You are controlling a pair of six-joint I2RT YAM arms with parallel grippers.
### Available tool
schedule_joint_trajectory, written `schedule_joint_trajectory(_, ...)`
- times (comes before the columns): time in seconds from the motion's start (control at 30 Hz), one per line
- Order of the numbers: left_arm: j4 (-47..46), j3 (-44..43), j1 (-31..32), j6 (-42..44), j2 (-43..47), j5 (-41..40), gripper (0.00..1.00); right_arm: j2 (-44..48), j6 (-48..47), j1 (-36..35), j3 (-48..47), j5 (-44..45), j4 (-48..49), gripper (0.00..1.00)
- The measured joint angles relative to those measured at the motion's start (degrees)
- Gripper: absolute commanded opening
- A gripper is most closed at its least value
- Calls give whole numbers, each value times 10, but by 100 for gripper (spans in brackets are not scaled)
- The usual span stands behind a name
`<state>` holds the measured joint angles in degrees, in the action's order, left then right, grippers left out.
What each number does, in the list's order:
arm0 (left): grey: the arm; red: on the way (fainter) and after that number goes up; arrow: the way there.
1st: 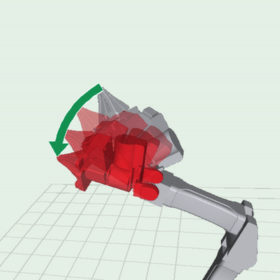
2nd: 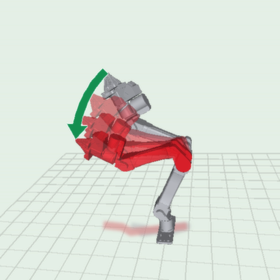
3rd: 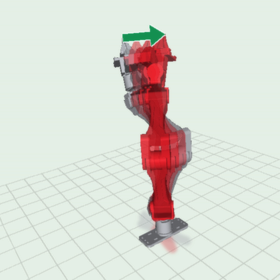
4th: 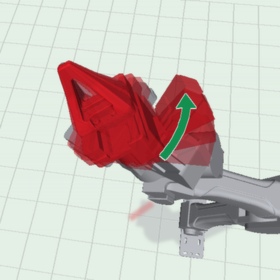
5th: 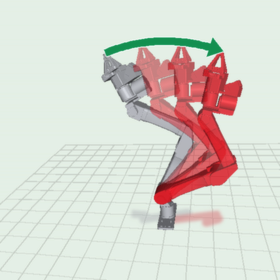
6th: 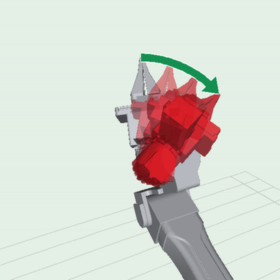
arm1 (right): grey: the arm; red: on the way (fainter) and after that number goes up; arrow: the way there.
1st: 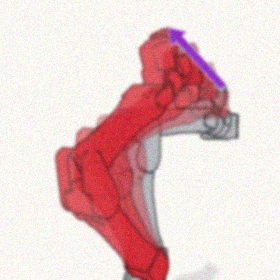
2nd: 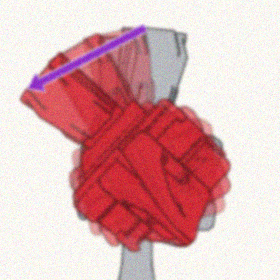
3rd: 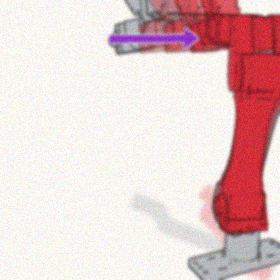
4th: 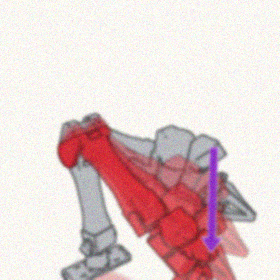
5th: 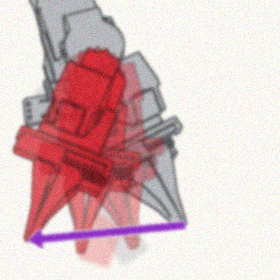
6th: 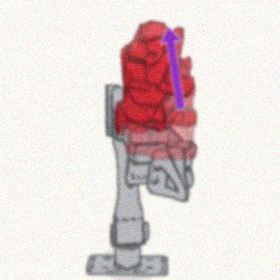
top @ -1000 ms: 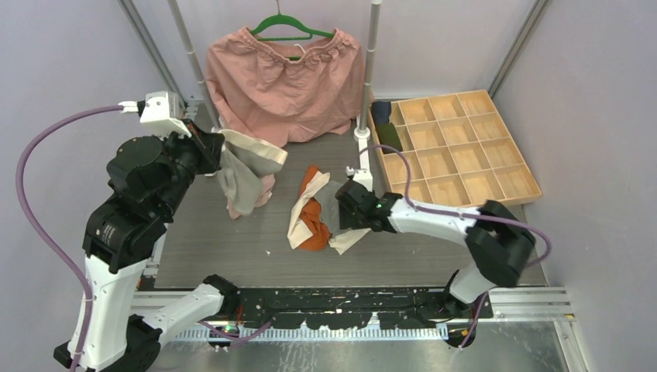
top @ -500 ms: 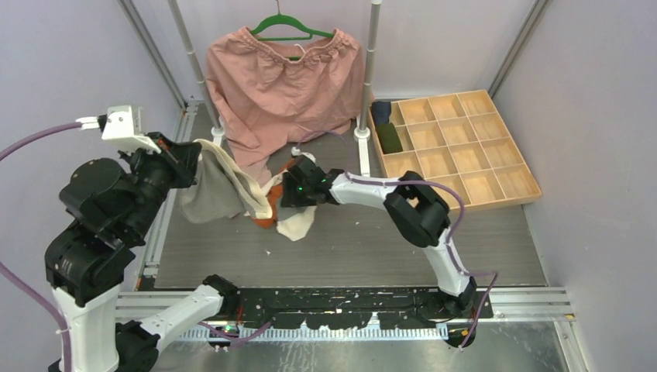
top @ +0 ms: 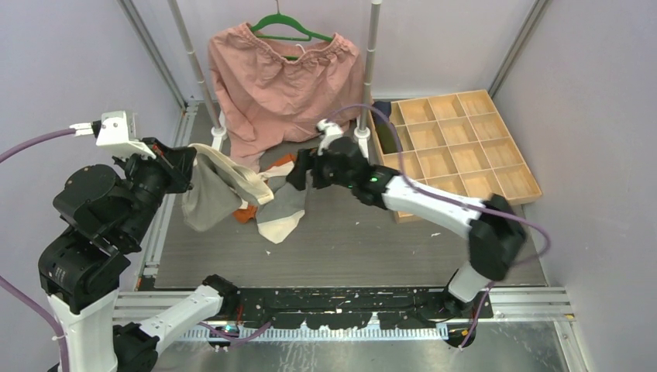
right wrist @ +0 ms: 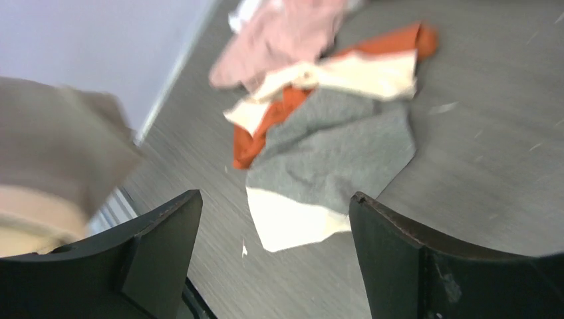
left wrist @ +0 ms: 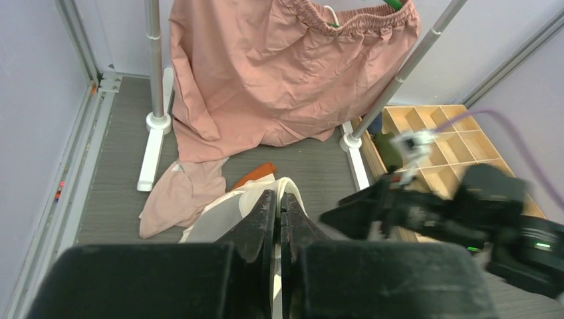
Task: Roll the underwear
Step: Pick up the underwear from the center of the board, then place the underwear at the center of the board.
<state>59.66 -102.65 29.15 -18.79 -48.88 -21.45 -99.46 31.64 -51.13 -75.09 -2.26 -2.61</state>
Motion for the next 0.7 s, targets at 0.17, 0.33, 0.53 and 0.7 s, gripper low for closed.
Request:
schedule_joint_trajectory(0.17, 0, 8, 0, 3, 0, 10, 0, 177, -47, 21, 122, 1, 85, 87)
schedule_joint_trajectory(0.33, -7, 18, 0, 14, 3, 39, 0, 211, -85, 16, 164, -82, 105, 89)
schedule_joint_trajectory(0.53, -12, 30, 0, 17, 6, 66, 1, 212, -74, 5, 181, -167, 193, 90)
schedule_joint_trajectory(0.7, -12, 32, 0, 17, 6, 72, 0, 212, -98, -54, 203, -167, 252, 97)
